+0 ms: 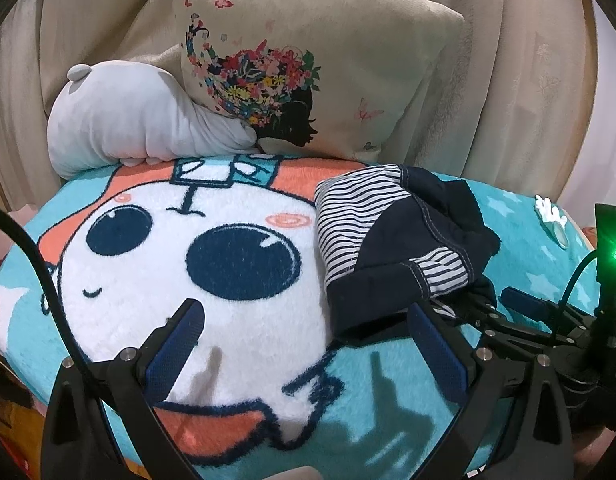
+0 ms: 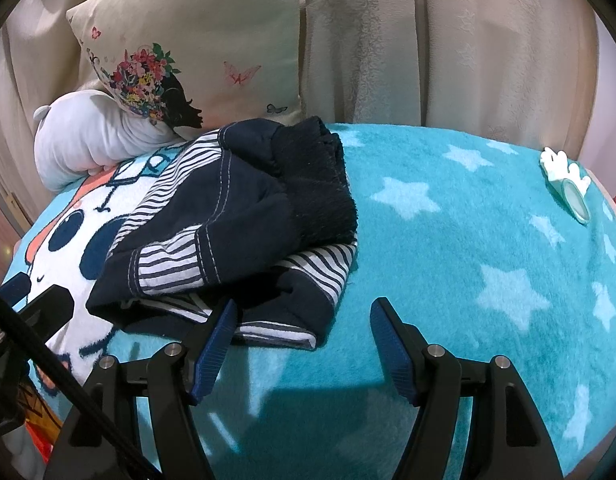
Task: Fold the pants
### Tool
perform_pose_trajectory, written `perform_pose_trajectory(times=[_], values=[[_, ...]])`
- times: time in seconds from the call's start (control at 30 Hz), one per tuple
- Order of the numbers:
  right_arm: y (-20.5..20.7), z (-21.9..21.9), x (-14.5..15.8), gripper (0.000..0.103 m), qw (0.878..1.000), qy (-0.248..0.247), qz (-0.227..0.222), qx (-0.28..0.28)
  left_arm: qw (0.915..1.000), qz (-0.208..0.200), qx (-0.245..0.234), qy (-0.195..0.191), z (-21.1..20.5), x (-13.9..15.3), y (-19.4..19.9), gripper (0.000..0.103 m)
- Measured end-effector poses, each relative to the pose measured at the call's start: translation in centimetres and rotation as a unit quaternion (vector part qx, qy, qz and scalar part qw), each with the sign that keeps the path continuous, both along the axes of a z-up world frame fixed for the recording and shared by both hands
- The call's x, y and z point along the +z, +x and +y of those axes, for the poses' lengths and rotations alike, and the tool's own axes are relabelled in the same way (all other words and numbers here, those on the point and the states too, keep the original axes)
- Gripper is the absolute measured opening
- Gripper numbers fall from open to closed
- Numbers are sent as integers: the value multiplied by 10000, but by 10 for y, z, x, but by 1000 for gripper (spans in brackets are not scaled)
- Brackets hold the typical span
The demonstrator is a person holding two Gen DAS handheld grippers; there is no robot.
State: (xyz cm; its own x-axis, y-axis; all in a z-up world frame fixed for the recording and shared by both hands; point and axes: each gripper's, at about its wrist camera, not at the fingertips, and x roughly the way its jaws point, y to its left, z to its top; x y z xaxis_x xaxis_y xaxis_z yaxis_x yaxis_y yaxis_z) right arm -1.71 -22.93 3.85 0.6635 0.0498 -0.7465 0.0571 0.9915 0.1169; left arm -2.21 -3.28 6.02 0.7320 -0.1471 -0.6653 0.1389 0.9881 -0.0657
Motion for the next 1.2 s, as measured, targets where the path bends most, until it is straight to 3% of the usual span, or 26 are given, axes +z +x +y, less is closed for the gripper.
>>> perform_pose_trajectory(times=[1.2], values=[[-1, 14, 0, 76, 9998, -151, -14, 129, 9999, 132, 17, -70, 3, -9, 3, 101]])
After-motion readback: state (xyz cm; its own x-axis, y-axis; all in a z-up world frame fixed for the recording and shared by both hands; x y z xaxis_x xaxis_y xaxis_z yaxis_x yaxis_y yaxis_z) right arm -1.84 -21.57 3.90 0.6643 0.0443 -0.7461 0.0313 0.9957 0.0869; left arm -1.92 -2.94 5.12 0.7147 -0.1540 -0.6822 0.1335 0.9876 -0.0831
